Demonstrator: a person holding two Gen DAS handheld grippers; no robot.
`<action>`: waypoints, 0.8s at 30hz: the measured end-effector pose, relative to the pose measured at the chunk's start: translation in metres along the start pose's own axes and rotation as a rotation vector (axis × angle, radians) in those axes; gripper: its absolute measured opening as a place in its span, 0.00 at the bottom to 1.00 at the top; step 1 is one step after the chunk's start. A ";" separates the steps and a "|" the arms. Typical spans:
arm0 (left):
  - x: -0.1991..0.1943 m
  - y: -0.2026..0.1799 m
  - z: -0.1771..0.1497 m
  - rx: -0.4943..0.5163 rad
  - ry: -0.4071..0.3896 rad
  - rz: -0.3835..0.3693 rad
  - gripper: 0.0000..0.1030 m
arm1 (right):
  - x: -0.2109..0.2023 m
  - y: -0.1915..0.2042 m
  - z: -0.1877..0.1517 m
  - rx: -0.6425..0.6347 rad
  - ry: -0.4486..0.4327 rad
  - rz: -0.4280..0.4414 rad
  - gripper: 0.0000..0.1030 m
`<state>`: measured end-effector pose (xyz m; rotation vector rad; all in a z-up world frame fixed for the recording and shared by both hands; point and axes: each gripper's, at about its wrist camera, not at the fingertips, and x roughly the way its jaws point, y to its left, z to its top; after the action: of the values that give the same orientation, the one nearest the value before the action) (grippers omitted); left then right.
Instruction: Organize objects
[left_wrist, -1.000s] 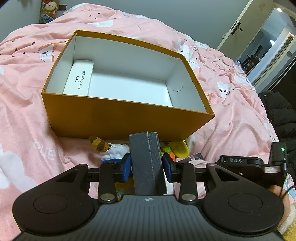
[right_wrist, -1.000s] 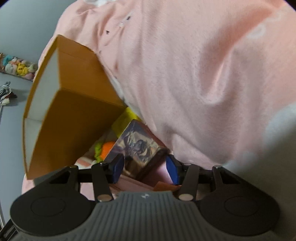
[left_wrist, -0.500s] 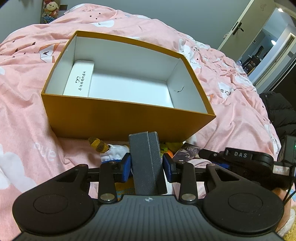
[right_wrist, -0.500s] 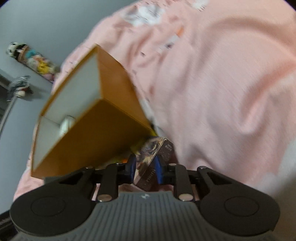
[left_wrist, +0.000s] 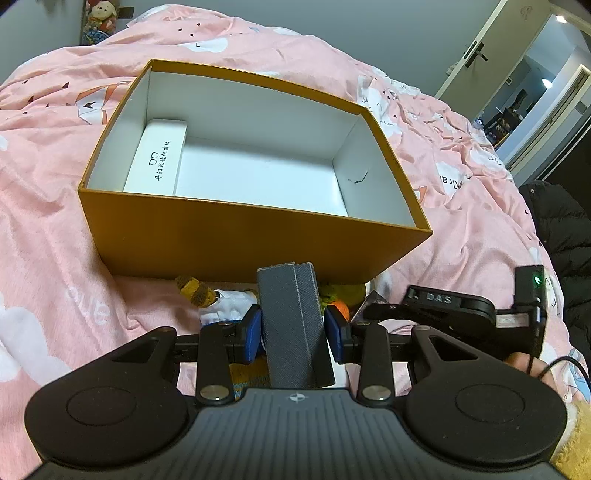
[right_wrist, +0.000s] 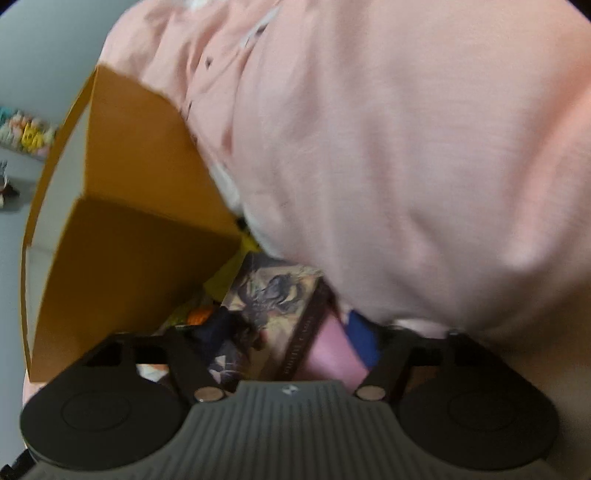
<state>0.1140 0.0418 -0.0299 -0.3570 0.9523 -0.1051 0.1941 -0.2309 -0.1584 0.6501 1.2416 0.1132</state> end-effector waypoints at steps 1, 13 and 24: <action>0.000 0.000 0.000 0.002 0.000 0.000 0.40 | 0.002 0.002 0.000 -0.009 0.000 -0.003 0.76; 0.001 -0.001 0.001 0.003 0.002 -0.001 0.40 | -0.040 0.042 -0.022 -0.354 -0.210 0.000 0.36; -0.001 0.005 -0.002 -0.025 0.002 -0.022 0.39 | -0.045 0.011 -0.017 -0.159 -0.116 0.106 0.27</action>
<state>0.1114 0.0462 -0.0314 -0.3902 0.9523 -0.1136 0.1667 -0.2342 -0.1180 0.5761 1.0746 0.2556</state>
